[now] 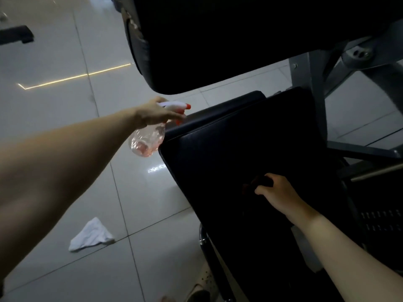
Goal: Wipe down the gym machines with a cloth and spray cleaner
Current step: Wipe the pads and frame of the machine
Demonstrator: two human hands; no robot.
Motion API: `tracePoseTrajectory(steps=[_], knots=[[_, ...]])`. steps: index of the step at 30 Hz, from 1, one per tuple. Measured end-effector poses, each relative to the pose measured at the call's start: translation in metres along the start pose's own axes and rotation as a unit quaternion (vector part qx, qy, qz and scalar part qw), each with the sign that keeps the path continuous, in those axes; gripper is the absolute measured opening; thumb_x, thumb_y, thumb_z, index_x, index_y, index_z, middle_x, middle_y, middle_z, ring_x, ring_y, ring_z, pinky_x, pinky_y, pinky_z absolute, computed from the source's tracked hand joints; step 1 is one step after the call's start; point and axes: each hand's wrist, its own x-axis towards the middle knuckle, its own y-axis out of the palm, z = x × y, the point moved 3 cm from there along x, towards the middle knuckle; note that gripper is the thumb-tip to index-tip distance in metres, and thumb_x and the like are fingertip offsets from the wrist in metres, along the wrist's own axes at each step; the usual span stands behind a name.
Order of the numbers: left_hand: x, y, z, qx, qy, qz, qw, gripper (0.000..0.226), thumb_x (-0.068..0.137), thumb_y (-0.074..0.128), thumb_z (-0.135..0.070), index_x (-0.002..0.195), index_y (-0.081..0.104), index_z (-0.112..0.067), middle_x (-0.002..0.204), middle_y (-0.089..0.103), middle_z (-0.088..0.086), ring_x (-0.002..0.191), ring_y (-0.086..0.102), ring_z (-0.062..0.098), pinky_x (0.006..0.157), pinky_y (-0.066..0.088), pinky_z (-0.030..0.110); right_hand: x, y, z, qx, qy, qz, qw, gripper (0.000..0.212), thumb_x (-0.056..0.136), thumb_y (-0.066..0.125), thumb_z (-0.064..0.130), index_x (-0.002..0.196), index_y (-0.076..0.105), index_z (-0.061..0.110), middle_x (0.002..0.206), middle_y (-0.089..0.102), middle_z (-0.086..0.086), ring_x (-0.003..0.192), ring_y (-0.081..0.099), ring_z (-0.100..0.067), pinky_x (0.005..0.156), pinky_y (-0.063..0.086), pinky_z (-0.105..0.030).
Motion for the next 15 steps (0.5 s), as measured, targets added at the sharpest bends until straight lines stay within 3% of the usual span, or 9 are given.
tracePoseTrajectory(steps=[2, 5, 9, 12, 15], knots=[[0.012, 0.01, -0.009, -0.004, 0.017, -0.008, 1.0, 0.106, 0.049, 0.094, -0.061, 0.133, 0.056, -0.009, 0.126, 0.059, 0.014, 0.099, 0.06, 0.019, 0.073, 0.053, 0.027, 0.002, 0.001, 0.001, -0.005, -0.007, -0.005, 1.0, 0.002, 0.094, 0.064, 0.011, 0.096, 0.064, 0.013, 0.091, 0.065, -0.012, 0.084, 0.066, -0.028, 0.068, 0.05, -0.034], [0.025, 0.033, -0.032, 0.009, 0.032, -0.028, 0.999, 0.061, 0.078, 0.084, -0.045, 0.123, 0.055, -0.015, 0.114, 0.054, 0.0, 0.094, 0.056, 0.012, 0.089, 0.046, 0.029, 0.002, 0.0, 0.004, -0.009, -0.014, -0.017, 1.0, 0.002, 0.092, 0.066, 0.013, 0.091, 0.064, 0.014, 0.087, 0.065, -0.01, 0.081, 0.067, -0.026, 0.064, 0.048, -0.03], [0.045, 0.059, -0.069, 0.111, 0.114, -0.052, 0.986, 0.049, 0.078, 0.075, -0.065, 0.1, 0.073, -0.021, 0.099, 0.069, -0.004, 0.091, 0.065, 0.014, 0.076, 0.051, 0.029, 0.002, -0.005, 0.005, -0.016, -0.011, -0.02, 1.0, 0.003, 0.09, 0.066, 0.013, 0.091, 0.064, 0.011, 0.086, 0.066, -0.01, 0.078, 0.067, -0.023, 0.06, 0.047, -0.027], [0.057, 0.072, -0.089, 0.19, 0.144, -0.074, 0.968, 0.045, 0.089, 0.064, -0.066, 0.089, 0.074, -0.022, 0.093, 0.073, -0.005, 0.086, 0.067, 0.016, 0.077, 0.055, 0.035, 0.005, -0.009, 0.008, -0.008, -0.011, -0.029, 0.999, 0.006, 0.088, 0.068, 0.014, 0.09, 0.064, 0.009, 0.085, 0.066, -0.011, 0.078, 0.067, -0.023, 0.062, 0.05, -0.029], [0.063, 0.084, -0.107, 0.247, 0.183, -0.08, 0.948, 0.047, 0.092, 0.056, -0.067, 0.084, 0.069, -0.023, 0.086, 0.068, -0.003, 0.079, 0.062, 0.016, 0.068, 0.049, 0.032, 0.009, -0.018, 0.01, 0.019, -0.007, -0.034, 0.999, 0.008, 0.088, 0.067, 0.012, 0.093, 0.064, 0.007, 0.09, 0.067, -0.015, 0.082, 0.067, -0.027, 0.069, 0.051, -0.034]])
